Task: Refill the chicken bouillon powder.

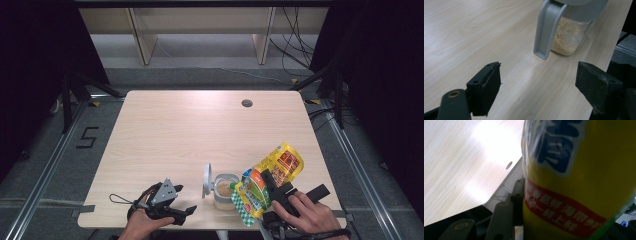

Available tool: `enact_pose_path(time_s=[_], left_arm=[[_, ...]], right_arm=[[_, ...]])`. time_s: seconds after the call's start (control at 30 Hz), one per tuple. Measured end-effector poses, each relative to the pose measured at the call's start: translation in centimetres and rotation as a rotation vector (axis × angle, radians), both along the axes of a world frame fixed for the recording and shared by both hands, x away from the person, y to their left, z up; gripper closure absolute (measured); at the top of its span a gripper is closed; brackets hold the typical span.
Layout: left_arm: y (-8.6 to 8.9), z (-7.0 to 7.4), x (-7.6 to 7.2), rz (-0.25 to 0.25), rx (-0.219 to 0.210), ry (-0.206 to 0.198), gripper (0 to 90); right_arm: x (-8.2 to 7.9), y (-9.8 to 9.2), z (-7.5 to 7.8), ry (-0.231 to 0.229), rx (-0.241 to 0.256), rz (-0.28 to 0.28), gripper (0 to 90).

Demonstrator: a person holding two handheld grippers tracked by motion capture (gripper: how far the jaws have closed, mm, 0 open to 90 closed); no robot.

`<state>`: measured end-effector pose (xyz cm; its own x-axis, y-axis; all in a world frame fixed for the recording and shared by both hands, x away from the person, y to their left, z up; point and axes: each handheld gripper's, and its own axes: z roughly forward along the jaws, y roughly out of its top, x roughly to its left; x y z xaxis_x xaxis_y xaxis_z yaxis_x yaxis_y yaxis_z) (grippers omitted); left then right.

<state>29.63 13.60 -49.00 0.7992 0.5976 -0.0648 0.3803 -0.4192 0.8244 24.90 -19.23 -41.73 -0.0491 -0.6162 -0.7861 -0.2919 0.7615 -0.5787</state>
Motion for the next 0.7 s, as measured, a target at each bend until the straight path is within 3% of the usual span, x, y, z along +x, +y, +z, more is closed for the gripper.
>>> enact_pose_path(time_s=[0.7], left_arm=[[0.10,0.09,0.05,-0.009,0.010,0.003,19.6]], right_arm=[[0.01,0.00,-0.02,0.003,0.001,0.000,64.3]])
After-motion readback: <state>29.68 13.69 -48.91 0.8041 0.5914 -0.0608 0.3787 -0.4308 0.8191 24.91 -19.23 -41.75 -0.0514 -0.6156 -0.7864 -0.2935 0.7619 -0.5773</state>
